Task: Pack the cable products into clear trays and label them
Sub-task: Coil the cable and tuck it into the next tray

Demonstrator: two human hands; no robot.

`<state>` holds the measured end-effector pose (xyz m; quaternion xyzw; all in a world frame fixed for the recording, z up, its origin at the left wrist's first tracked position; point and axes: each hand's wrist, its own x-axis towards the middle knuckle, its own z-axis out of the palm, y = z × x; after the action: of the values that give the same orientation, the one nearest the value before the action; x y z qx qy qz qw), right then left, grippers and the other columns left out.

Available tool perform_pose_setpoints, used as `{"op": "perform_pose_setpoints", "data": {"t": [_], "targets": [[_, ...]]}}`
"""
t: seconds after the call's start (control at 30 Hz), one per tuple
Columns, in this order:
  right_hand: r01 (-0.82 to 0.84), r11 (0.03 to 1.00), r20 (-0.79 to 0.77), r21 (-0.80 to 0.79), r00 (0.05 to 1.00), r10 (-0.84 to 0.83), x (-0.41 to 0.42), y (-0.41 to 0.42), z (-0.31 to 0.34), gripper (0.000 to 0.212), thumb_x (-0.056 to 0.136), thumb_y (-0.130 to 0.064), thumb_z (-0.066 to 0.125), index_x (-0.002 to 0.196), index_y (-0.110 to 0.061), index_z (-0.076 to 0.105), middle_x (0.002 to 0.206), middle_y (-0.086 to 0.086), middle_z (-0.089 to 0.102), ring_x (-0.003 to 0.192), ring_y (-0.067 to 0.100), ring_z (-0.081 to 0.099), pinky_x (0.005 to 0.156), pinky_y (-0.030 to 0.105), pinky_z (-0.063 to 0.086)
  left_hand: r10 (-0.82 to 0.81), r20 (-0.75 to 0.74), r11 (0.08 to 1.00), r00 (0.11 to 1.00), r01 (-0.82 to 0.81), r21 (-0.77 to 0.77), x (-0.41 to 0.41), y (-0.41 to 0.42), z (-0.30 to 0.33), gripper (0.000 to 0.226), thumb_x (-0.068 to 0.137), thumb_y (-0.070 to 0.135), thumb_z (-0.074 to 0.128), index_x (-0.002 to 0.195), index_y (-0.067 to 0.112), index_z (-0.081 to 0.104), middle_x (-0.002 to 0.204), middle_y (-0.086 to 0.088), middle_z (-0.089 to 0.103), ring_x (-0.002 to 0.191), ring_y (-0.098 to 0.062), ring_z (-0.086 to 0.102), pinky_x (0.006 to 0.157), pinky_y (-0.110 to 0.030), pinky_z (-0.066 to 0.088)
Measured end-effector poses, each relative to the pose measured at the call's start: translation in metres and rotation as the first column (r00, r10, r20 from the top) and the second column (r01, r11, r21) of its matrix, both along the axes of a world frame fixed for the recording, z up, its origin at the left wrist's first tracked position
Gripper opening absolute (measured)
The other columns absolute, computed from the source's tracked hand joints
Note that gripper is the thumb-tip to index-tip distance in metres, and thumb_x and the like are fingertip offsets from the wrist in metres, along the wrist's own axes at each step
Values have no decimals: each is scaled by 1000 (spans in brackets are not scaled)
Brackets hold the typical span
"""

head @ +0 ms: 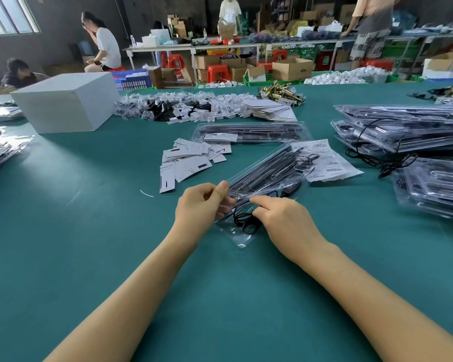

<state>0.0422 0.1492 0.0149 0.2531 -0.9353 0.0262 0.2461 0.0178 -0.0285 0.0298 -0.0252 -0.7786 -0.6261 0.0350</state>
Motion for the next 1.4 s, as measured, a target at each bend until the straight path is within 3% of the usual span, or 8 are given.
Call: {"op": "perform_pose_setpoints", "data": {"t": [0.17,0.6,0.83,0.97,1.03,1.13,1.27,1.4], "targets": [[6,999,81,45,997,-9,-8,4,0,19,85,1,54,94,-12,65,111,0,66,92,26,57,76,38,48,-19,17,999,1000,19,29,0,-1,2,34,94,36,57,74,10,65,78,-2,75,76,-23,71,68,-28,56],[22,999,175,41,984,-29,-15,7,-1,32,89,-3,51,114,-23,53,106,-8,62,92,20,45,66,29,34,-85,-14,996,996,85,-19,1,-2,5,39,93,38,57,80,3,66,82,-1,75,75,-17,69,71,-28,56],[53,999,217,-8,975,-51,-15,12,0,39,96,-21,50,125,-46,56,112,-19,66,88,15,49,63,24,36,-377,3,924,926,377,-65,1,-26,15,37,86,40,61,90,4,70,94,-4,75,89,-20,70,77,-31,57],[92,996,204,2,975,-91,-15,11,0,37,96,-24,48,122,-49,57,102,-16,68,88,14,54,63,23,39,139,-106,986,985,-148,-81,-28,-45,6,17,96,20,55,86,13,68,84,0,74,82,-21,70,71,-31,54],[84,996,220,-4,972,-81,-17,11,0,42,97,-21,45,126,-51,53,110,-20,67,90,13,53,63,23,36,347,-206,811,915,-403,-424,-43,-60,0,17,93,25,54,98,17,69,100,-1,72,92,-22,63,76,-29,45],[85,996,222,-2,972,-82,-19,12,-2,49,96,-17,43,130,-52,49,115,-23,64,93,13,53,65,22,37,296,-145,505,944,-284,-815,-60,-75,-13,34,92,43,54,101,11,62,119,-8,61,108,-34,52,86,-36,39],[79,997,220,2,972,-77,-15,11,0,48,95,-15,44,128,-48,52,115,-23,65,90,13,53,64,22,37,281,-196,332,939,-287,-898,-67,-76,-20,40,96,46,46,79,11,57,97,-6,62,98,-33,50,78,-37,34],[95,995,212,0,973,-93,-10,11,5,48,91,-11,47,124,-45,57,94,-11,68,84,17,54,55,24,28,169,-324,227,931,-356,-906,-64,-74,-19,14,90,0,43,78,8,41,69,-10,53,75,-31,41,70,-34,28]]}}
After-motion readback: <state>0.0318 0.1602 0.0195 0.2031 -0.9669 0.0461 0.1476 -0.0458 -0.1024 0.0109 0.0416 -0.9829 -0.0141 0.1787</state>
